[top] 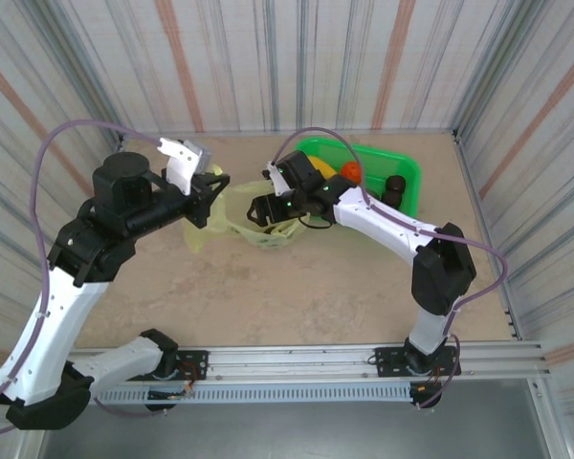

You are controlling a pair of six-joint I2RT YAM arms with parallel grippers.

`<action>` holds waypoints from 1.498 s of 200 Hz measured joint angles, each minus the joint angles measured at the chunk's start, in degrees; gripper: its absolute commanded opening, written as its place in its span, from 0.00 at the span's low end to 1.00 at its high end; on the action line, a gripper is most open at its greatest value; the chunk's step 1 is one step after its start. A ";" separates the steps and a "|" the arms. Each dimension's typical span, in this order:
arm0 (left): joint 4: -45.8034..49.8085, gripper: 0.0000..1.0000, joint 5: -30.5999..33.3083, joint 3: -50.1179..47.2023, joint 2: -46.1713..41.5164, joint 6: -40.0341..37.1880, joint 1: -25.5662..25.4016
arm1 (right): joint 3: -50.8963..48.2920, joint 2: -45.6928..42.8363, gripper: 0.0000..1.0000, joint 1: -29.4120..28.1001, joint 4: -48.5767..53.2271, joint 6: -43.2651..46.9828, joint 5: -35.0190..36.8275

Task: Place the fake fruits into the plastic bag and tie a complex knot

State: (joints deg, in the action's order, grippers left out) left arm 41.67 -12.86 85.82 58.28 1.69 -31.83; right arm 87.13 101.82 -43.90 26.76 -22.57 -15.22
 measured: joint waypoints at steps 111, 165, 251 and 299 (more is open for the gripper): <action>-12.09 0.00 -14.56 -24.74 0.85 14.99 9.40 | 6.60 4.31 0.57 2.21 1.81 -3.61 -2.62; -17.59 0.00 -16.72 -33.33 4.28 20.22 9.38 | 12.66 9.62 0.57 3.06 4.20 -4.42 1.73; -21.24 0.00 -15.96 -34.03 4.00 23.52 11.69 | -0.74 -1.44 0.56 3.13 -4.20 -6.54 -13.38; -21.16 0.00 -16.33 -32.92 4.07 23.96 12.66 | -8.76 -8.41 0.55 4.83 -13.66 -9.99 -25.05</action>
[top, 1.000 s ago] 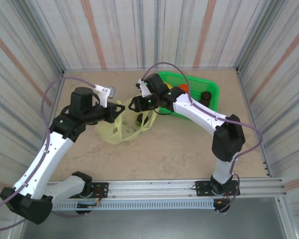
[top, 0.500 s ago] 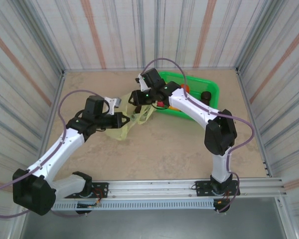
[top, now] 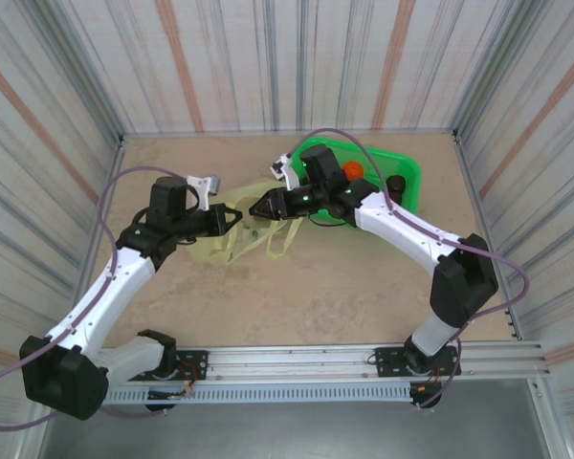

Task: Place the fake fruits into the plastic bag and tie a complex knot

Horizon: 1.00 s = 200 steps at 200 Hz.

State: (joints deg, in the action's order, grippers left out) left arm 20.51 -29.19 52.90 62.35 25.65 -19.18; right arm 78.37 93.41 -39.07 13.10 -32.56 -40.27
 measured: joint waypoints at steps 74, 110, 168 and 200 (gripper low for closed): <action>0.20 0.00 -1.51 1.53 0.74 1.66 0.00 | -1.27 -5.09 0.52 16.85 -4.61 -3.85 -0.50; 0.68 0.00 -1.46 2.71 1.51 1.68 -0.20 | 10.05 4.11 0.56 21.07 10.25 5.27 13.46; 2.29 0.00 -1.22 6.21 3.06 1.64 -1.09 | 25.00 25.00 0.59 19.82 22.71 12.31 24.39; 3.69 0.00 -0.98 6.80 3.76 1.62 -1.09 | 33.22 33.29 0.63 17.73 26.71 13.99 28.15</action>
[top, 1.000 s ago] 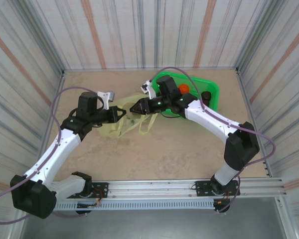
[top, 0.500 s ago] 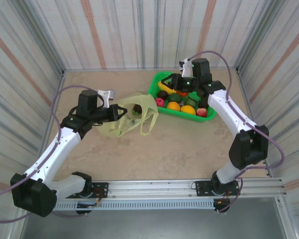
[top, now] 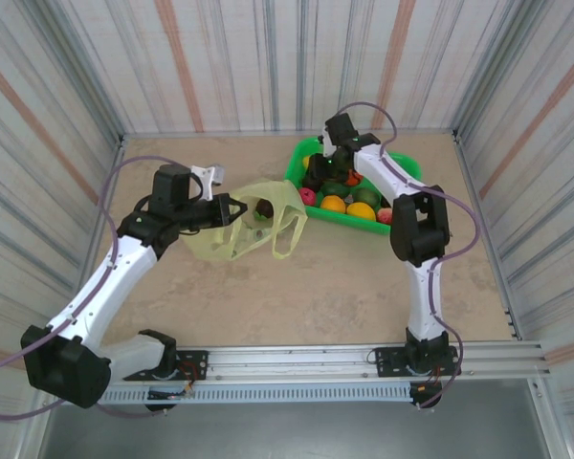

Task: Place the fake fruits into the plastic bag and tie a complex knot

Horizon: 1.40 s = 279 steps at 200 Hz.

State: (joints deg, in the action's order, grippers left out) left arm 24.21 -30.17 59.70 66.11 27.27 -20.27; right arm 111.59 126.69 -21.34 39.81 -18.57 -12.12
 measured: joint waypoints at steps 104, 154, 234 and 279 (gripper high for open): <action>2.73 0.00 0.85 1.53 0.35 -0.44 -0.07 | 8.90 11.96 0.72 -1.33 3.96 2.75 7.15; 3.56 0.00 1.40 1.99 0.44 -0.61 -0.07 | 8.90 12.15 0.74 -0.98 0.31 2.82 4.37; 4.76 0.00 1.68 2.56 0.44 -1.51 -0.07 | 3.56 10.88 0.58 -0.76 -8.26 3.26 1.38; 5.16 0.00 1.84 2.75 0.44 -1.84 -0.07 | -1.53 8.41 0.53 -0.26 -12.02 3.80 0.22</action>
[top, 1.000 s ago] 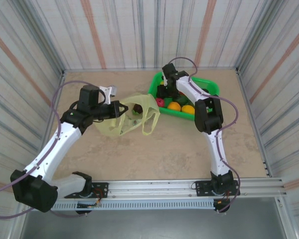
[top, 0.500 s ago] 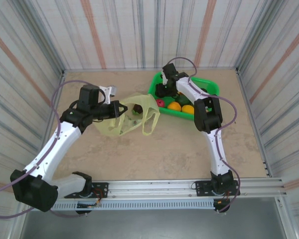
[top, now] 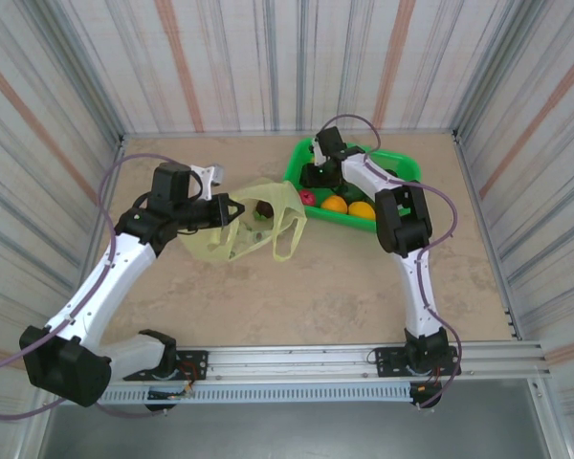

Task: Place the fake fruits into the plastic bag and tie a complex knot

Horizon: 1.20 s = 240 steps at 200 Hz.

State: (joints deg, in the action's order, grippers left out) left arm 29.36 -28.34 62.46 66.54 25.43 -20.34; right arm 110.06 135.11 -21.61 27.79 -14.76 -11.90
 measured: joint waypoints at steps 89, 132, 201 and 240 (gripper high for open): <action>0.92 0.00 0.52 2.12 -0.02 -0.81 0.00 | -23.06 -19.87 0.51 3.15 -9.57 0.57 -5.35; 1.77 0.00 0.96 3.28 -0.11 -1.22 0.00 | -27.85 -30.86 0.50 3.13 -10.58 1.84 -7.43; 2.54 0.00 2.71 4.20 -2.45 -1.42 0.02 | -33.07 -54.49 0.50 -13.49 -11.17 4.22 -9.44; 2.56 0.00 2.89 4.20 -2.49 -1.42 0.02 | -37.13 -54.53 0.50 -23.85 -10.60 4.83 -8.50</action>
State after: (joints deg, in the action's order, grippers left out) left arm 31.92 -25.45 66.65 64.05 24.01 -20.32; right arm 72.93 80.58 -45.45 17.19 -9.93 -20.40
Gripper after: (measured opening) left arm 0.044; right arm 0.558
